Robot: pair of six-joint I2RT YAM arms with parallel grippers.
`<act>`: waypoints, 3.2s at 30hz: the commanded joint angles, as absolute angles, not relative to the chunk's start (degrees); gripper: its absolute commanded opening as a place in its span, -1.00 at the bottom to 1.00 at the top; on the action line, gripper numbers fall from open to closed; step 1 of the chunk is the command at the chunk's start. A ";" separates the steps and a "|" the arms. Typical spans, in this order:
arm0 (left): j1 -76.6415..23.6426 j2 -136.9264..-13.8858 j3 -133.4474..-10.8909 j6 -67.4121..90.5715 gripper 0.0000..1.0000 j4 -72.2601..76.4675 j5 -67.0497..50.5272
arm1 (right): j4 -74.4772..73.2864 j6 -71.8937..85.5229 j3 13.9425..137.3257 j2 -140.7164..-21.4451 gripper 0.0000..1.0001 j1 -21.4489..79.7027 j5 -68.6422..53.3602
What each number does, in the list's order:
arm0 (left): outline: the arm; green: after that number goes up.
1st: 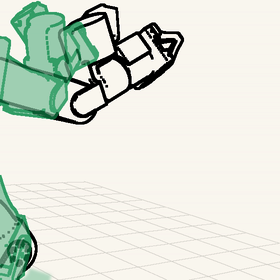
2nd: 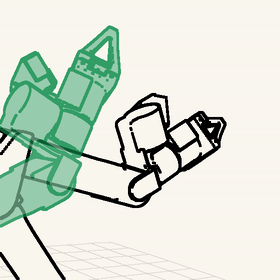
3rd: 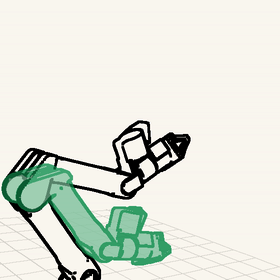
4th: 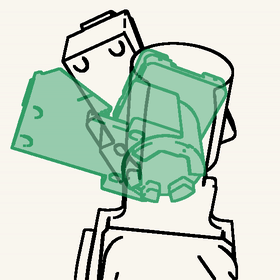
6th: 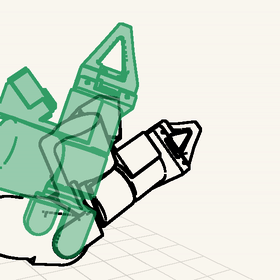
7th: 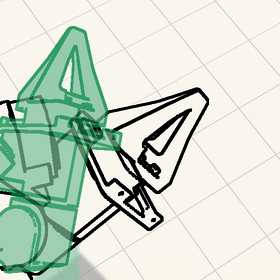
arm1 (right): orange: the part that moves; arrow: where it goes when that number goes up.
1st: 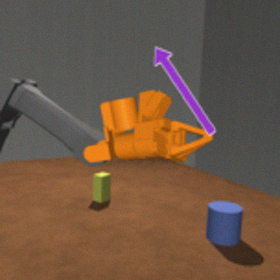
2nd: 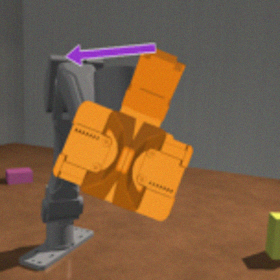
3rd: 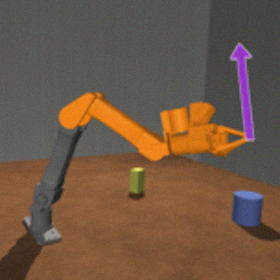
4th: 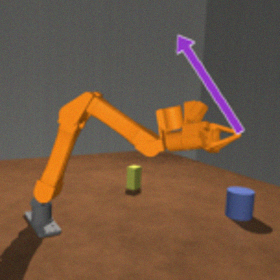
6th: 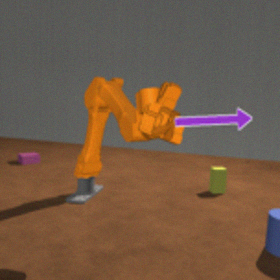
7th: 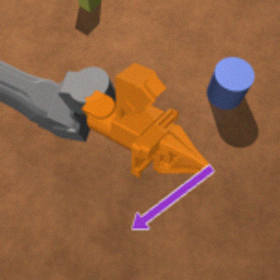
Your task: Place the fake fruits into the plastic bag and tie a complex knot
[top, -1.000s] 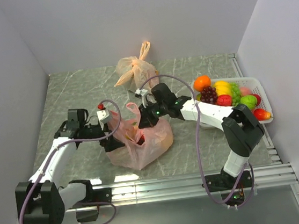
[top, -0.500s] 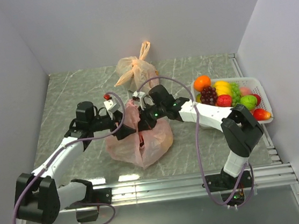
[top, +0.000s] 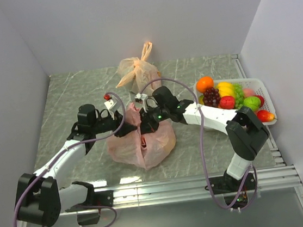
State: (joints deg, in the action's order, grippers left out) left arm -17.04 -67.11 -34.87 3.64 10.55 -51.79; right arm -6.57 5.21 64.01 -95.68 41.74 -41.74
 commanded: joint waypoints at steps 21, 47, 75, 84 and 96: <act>-17.31 -60.13 -37.88 -9.30 -0.41 -7.56 -53.33 | -5.90 5.62 64.07 -92.55 -1.00 38.94 -53.44; -0.09 -65.64 -55.98 -70.47 0.62 -54.04 -62.48 | -8.26 3.16 68.90 -95.89 -1.00 38.85 -51.94; -17.67 -65.76 -44.04 -34.37 -0.49 -17.31 -59.33 | -12.82 -3.42 71.19 -97.83 -1.00 38.95 -58.01; -17.67 -58.88 -46.65 -34.53 -0.99 -32.12 -58.54 | -41.90 -27.31 80.41 -100.53 -1.00 37.44 -50.29; -17.93 -69.25 -55.27 -44.56 -0.99 -45.00 -44.74 | -52.74 -35.69 86.75 -104.59 -1.00 43.41 -32.01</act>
